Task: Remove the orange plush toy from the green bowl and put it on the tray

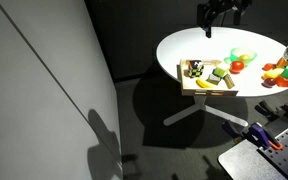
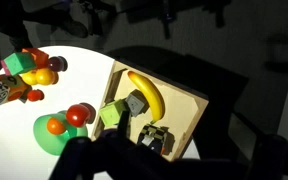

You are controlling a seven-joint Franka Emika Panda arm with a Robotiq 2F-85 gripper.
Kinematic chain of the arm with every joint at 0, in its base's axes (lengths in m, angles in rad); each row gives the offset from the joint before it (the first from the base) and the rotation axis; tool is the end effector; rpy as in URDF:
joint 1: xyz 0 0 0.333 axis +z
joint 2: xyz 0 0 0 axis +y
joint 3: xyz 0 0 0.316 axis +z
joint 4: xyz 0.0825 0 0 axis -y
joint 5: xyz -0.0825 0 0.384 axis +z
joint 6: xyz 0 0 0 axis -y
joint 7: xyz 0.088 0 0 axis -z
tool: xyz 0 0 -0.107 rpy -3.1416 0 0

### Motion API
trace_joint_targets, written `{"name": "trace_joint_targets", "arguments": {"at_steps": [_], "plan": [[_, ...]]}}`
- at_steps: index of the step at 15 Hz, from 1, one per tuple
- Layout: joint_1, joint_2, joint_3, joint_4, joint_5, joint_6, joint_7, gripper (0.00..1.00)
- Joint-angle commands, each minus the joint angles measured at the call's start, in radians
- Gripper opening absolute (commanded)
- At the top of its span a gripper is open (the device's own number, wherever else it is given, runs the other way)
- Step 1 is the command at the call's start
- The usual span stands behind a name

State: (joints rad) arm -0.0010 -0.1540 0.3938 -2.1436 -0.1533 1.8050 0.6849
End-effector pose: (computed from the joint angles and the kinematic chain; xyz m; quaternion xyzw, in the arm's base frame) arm 0.4520 0.1788 0.4516 0.9821 -0.1242 -0.0326 0.1376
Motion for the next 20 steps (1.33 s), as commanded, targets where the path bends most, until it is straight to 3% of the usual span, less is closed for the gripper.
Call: {"name": "trace_joint_targets", "arguments": {"at_steps": [1, 12, 20], "plan": [[0.060, 0.004, -0.056, 0.003, -0.009, -0.003, 0.007, 1.00], [0.074, -0.004, -0.196, -0.009, 0.032, 0.044, -0.026, 1.00], [0.045, -0.007, -0.298, -0.100, 0.127, 0.270, -0.096, 1.00]]}}
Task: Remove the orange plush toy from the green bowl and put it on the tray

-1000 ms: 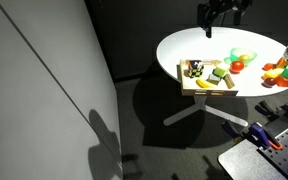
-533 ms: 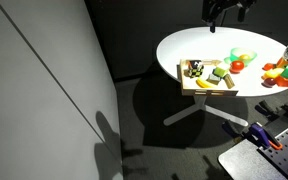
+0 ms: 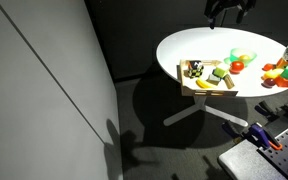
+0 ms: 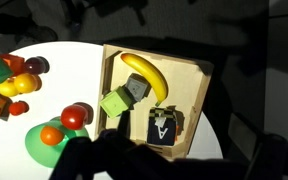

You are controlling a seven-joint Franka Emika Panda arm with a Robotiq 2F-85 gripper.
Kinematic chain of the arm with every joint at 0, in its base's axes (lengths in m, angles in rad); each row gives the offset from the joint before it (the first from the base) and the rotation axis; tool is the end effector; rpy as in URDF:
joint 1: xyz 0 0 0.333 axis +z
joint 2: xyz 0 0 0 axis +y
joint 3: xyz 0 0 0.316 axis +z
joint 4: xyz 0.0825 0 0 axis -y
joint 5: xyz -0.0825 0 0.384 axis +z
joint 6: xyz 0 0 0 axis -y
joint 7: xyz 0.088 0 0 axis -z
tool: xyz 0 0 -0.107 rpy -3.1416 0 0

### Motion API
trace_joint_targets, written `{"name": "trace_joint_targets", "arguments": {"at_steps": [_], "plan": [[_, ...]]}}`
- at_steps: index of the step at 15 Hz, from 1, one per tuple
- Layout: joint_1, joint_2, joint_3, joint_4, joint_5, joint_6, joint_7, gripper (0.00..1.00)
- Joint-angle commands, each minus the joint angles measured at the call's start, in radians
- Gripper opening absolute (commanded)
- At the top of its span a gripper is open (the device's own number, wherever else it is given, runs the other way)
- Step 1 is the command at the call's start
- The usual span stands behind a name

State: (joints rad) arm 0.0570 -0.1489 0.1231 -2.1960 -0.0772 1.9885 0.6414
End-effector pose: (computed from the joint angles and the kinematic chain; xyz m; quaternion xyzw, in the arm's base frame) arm 0.4882 0.0854 0.4427 0.9756 -0.2129 -0.0100 0.0522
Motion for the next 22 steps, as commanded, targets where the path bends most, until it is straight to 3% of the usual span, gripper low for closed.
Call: {"name": "trace_joint_targets", "arguments": {"at_steps": [1, 7, 16, 19, 22], "plan": [[-0.018, -0.012, -0.039, -0.065, 0.073, 0.120, -0.070, 1.00], [-0.066, -0.009, -0.104, -0.135, 0.156, 0.228, -0.165, 1.00], [-0.168, 0.041, -0.183, -0.158, 0.047, 0.271, -0.228, 1.00], [-0.190, 0.069, -0.209, -0.184, -0.001, 0.356, -0.259, 1.00], [-0.199, 0.098, -0.239, -0.205, 0.048, 0.448, -0.380, 1.00]]}}
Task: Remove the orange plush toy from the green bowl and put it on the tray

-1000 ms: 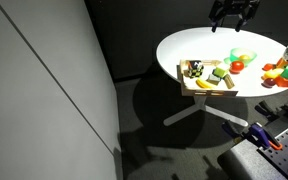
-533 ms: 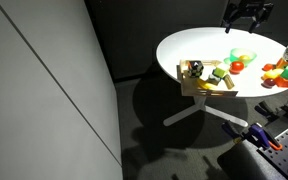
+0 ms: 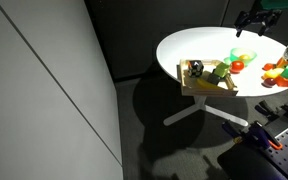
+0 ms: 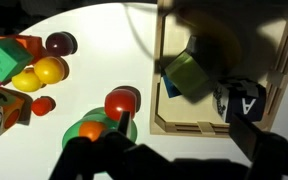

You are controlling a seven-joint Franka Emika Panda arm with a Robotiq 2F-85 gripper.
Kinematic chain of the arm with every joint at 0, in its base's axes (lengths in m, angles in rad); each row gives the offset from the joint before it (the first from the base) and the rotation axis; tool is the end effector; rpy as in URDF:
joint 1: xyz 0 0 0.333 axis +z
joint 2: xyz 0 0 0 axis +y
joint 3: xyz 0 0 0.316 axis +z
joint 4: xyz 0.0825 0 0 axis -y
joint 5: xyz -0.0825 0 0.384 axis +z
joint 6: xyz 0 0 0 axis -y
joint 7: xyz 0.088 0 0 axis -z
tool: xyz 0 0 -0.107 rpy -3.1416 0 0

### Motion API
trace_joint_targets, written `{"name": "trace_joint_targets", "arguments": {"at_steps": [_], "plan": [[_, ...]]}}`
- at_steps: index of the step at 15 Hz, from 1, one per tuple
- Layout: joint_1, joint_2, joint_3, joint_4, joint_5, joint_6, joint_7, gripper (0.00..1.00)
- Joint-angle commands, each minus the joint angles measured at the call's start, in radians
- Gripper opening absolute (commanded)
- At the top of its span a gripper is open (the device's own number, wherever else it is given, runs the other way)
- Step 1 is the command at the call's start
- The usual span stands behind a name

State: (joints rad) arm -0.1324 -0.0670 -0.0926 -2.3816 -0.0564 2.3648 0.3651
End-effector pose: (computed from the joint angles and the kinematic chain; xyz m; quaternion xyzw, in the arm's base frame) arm 0.4803 -0.1107 0.3519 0.9619 -0.2718 0.0261 0.0154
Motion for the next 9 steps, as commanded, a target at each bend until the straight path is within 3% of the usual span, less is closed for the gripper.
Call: {"name": "trace_joint_targets", "arguments": {"at_steps": [1, 6, 9], "plan": [[-0.010, 0.025, -0.033, -0.023, 0.049, 0.094, -0.150, 1.00], [-0.017, 0.056, -0.063, -0.013, 0.121, 0.117, -0.314, 1.00], [-0.013, 0.055, -0.060, -0.018, 0.094, 0.109, -0.273, 1.00]]}}
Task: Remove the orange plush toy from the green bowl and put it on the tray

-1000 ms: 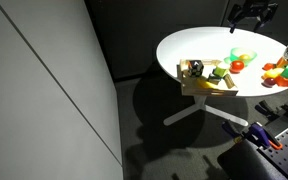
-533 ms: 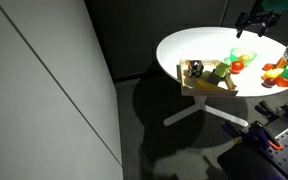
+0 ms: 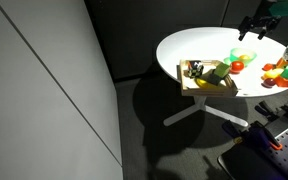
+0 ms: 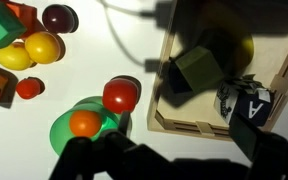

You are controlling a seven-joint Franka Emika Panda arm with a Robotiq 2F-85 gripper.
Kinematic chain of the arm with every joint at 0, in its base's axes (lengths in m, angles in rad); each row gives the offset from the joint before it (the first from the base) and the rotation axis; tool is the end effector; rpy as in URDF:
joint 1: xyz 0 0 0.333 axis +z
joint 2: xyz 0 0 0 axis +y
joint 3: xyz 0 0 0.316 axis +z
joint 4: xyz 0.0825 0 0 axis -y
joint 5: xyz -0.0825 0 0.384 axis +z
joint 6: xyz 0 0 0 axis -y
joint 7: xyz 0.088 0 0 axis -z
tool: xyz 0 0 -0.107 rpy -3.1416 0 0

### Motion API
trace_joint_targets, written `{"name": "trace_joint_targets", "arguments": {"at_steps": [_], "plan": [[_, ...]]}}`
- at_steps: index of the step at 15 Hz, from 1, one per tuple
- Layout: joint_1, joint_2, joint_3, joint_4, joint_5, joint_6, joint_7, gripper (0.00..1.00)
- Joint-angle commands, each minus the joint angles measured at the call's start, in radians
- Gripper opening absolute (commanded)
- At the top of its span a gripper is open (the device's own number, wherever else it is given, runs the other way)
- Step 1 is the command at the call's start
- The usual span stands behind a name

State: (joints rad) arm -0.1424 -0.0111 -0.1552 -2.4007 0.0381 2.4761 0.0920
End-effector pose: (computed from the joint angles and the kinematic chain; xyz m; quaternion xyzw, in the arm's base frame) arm 0.4765 -0.1463 0.3267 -0.9772 0.2076 -0.0443 0.0088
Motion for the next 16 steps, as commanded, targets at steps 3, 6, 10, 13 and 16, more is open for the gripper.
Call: {"name": "trace_joint_targets", "arguments": {"at_steps": [3, 6, 10, 13, 16], "plan": [[-0.002, 0.003, 0.004, 0.001, -0.001, -0.002, 0.001, 1.00], [-0.002, 0.003, 0.004, 0.001, -0.001, -0.002, 0.001, 1.00], [-0.009, 0.025, -0.003, 0.024, 0.004, -0.016, -0.002, 1.00], [-0.024, 0.068, -0.021, 0.059, 0.015, -0.026, -0.015, 1.00], [-0.040, 0.122, -0.036, 0.098, 0.012, -0.018, -0.006, 1.00]]}}
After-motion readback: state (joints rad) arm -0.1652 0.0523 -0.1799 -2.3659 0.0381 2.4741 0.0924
